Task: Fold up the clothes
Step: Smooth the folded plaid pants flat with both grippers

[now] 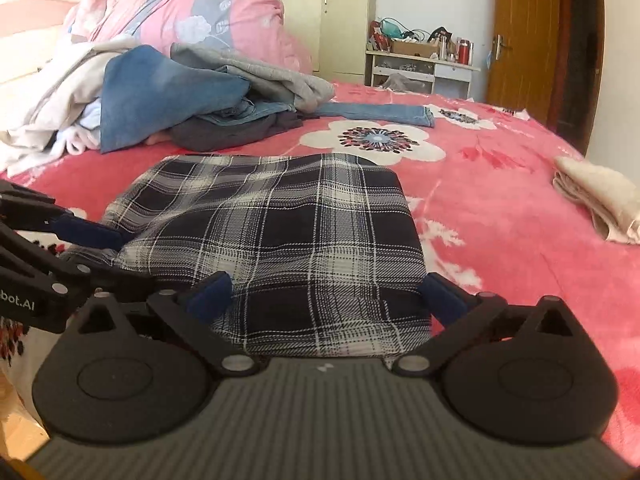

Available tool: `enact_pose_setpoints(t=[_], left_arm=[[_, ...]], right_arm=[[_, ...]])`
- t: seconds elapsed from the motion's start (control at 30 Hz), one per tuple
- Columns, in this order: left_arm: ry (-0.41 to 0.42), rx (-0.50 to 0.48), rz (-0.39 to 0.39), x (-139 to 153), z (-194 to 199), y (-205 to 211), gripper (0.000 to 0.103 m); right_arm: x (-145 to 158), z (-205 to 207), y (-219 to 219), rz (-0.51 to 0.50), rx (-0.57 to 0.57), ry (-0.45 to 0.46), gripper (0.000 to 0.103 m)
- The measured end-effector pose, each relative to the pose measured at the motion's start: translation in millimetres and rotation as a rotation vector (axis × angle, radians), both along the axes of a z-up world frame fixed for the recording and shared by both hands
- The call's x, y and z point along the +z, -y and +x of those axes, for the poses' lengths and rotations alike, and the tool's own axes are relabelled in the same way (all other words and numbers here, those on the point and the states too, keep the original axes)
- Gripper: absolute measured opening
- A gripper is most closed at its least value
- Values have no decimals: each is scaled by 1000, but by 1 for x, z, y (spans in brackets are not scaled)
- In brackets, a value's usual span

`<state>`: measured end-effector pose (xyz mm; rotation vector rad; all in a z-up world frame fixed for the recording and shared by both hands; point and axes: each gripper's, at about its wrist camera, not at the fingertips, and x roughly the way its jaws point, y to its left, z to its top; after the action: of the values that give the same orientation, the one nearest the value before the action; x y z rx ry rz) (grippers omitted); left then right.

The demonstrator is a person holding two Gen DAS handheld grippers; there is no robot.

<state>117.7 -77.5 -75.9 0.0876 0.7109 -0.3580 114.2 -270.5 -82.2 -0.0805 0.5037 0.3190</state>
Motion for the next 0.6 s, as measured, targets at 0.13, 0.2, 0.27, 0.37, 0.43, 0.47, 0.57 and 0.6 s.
enact_pose_setpoints(t=[0.13,0.2,0.27,0.37,0.43,0.47,0.57,0.6], left_arm=[[0,-1,0,0,0,0,65],[0,-1,1,0,0,0,65],[0,-1,0,0,0,0,65],[-1,1,-2,0,0,-1,66],[-1,1,-4,0,0,-1,66],[-1,2,-4,0,1,-2,66],[1,2,-3,0,0,-2,66],[1,3,-4,0,0,-2,66]], right_arm=[[-2,6,7,57,1,-41,102],[-3,9,11,90,1,-66,102],[-5,13,17,139,0,-104,102],[-9,17,25,214,-8,-147,102],[-10,16,24,207,-9,-145,102],[-10,16,22,198,-9,-143,102],[-9,15,18,174,-17,-138,102],[-9,15,19,175,-19,-138,102]])
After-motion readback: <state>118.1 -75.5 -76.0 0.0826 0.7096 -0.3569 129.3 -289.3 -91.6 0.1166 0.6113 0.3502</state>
